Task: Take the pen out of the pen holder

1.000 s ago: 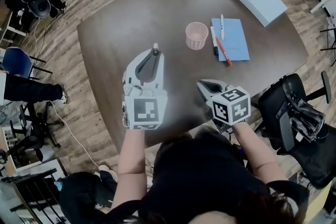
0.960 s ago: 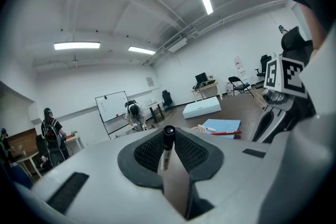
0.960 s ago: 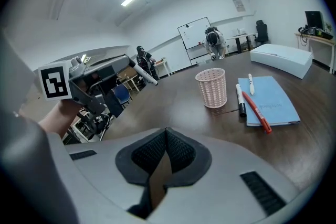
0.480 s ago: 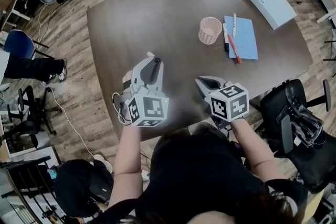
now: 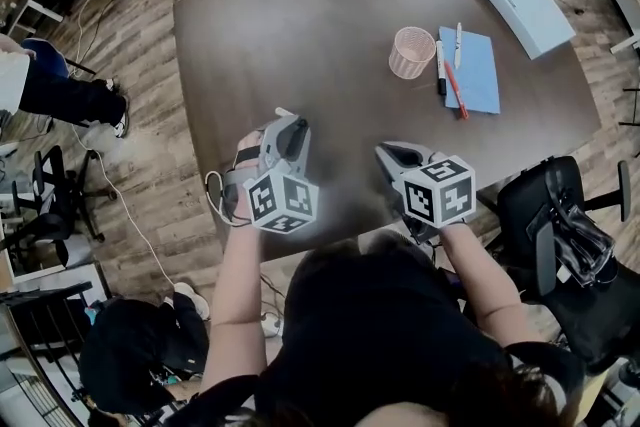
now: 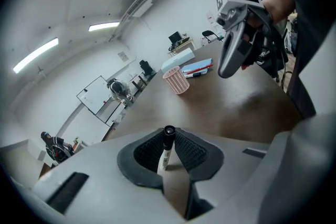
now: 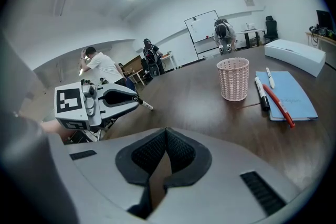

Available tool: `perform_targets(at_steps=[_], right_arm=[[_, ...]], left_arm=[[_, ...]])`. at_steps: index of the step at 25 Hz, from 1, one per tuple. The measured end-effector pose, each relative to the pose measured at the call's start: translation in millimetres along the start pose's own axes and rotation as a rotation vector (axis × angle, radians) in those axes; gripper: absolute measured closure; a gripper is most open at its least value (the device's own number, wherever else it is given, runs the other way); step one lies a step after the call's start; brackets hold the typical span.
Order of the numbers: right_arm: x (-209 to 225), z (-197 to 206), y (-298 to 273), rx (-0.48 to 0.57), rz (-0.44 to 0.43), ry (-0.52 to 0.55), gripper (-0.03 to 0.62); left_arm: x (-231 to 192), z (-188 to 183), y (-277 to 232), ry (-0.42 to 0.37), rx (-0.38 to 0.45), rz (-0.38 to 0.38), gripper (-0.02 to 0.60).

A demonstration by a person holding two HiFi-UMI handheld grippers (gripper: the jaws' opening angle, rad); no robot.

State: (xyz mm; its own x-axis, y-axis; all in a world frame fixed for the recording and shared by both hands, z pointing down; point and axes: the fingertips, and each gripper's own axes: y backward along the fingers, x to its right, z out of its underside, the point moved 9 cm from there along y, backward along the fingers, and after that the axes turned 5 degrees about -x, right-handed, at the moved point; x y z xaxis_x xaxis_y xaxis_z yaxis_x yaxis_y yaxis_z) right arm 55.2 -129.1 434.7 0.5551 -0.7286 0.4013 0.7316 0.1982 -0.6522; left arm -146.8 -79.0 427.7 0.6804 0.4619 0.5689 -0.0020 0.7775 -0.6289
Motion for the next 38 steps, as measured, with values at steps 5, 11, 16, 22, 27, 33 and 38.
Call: perform_targets(at_steps=[5,11,16,22,27,33,38], right_arm=[[1,3,-3,-0.013,0.001,-0.006,0.576],[2,6,-3,-0.018,0.007,-0.015,0.576],[8,11,-3,-0.025,0.016,-0.029,0.576],[11,13,-3,-0.033,0.023,-0.037,0.576],[16,15,-2,-0.036,0.031,-0.043,0.576],[21,16,0,-0.037,0.038,-0.053,0.576],[24,16,2,-0.037,0.041,-0.056,0.576]], left_arm=[[12,3,-10,-0.132,-0.008,0.013,0.495],[28,4,-24,-0.279,-0.001,0.041,0.489],[38,8,-38,-0.356,-0.017,0.08,0.483],[43,6,-52,-0.424,-0.026,0.151,0.483],[46,6,-62,-0.454,-0.049,0.225,0.486],[48,6,-68,-0.424,-0.071,0.291,0.479],[48,6,-71,-0.386,-0.078,0.31,0.452]])
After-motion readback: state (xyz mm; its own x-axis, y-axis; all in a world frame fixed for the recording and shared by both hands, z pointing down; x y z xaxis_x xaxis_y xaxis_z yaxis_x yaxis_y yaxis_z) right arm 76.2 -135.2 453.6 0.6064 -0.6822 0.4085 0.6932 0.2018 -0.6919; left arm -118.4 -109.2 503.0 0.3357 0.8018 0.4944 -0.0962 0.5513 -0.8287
